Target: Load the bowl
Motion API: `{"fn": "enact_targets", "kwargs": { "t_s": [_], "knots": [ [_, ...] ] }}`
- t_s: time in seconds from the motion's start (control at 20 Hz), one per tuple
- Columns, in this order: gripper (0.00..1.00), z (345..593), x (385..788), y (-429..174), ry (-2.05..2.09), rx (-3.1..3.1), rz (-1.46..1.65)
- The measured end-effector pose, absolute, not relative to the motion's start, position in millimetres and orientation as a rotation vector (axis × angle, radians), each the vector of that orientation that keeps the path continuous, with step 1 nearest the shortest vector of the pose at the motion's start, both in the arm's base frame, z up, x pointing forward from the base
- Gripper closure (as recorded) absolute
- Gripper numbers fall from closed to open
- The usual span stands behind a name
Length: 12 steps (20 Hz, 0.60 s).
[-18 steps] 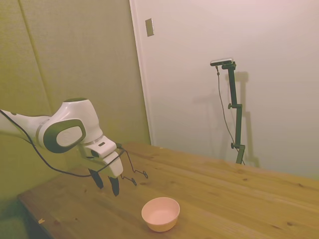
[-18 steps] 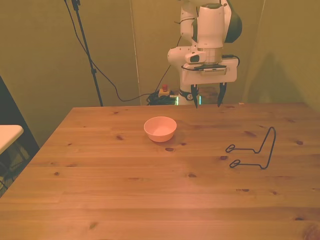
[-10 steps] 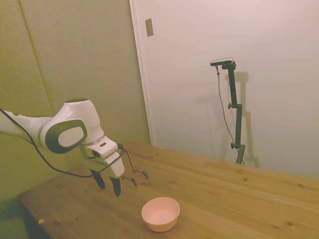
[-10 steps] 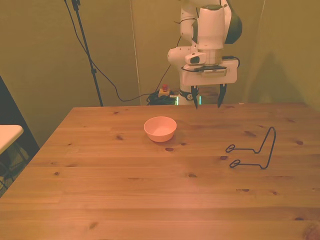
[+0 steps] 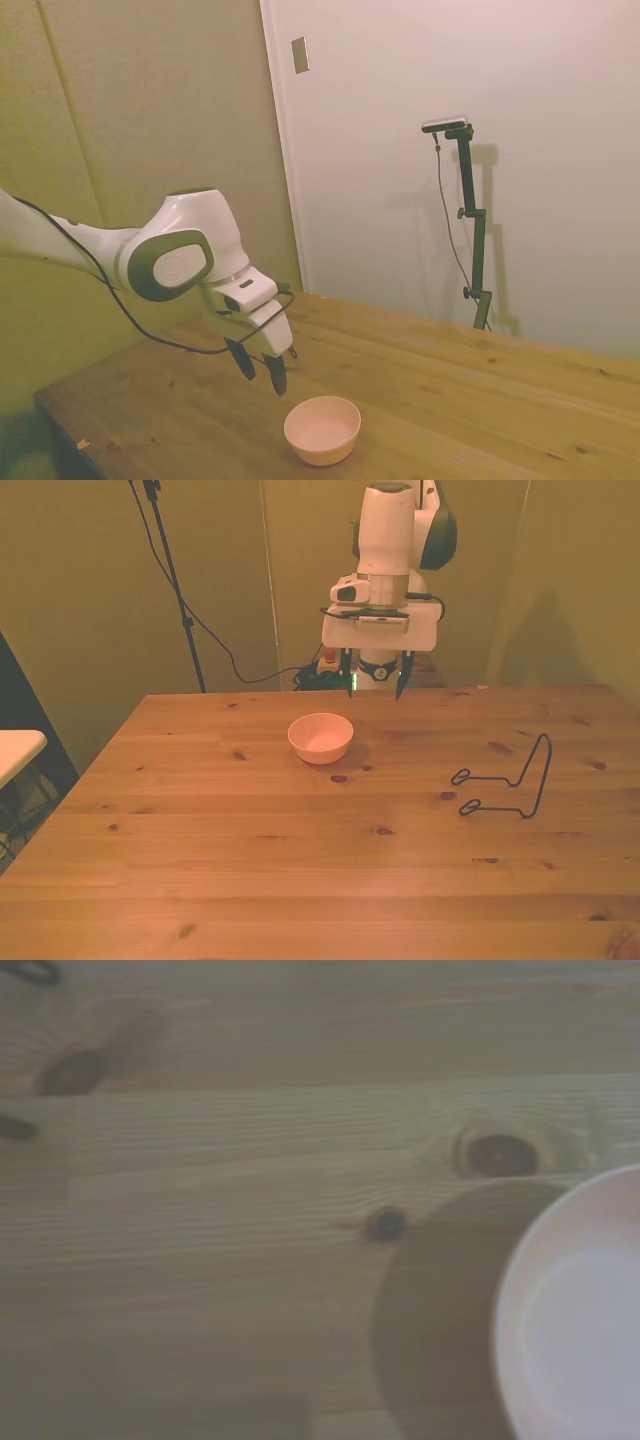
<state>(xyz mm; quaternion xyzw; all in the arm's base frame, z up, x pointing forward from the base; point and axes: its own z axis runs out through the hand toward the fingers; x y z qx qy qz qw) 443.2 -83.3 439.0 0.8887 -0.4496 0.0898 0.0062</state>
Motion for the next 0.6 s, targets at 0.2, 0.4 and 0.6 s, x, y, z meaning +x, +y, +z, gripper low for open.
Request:
{"fn": "enact_targets", "kwargs": {
  "t_s": [0.2, 0.4, 0.6],
  "knots": [
    [0.00, 424, 456, -100, -1.467, 2.712, 0.284],
    [0.00, 401, 471, -107, -1.510, 2.674, 0.273],
    [1.00, 381, 486, -109, -1.524, 2.668, 0.252]
  ]
}}
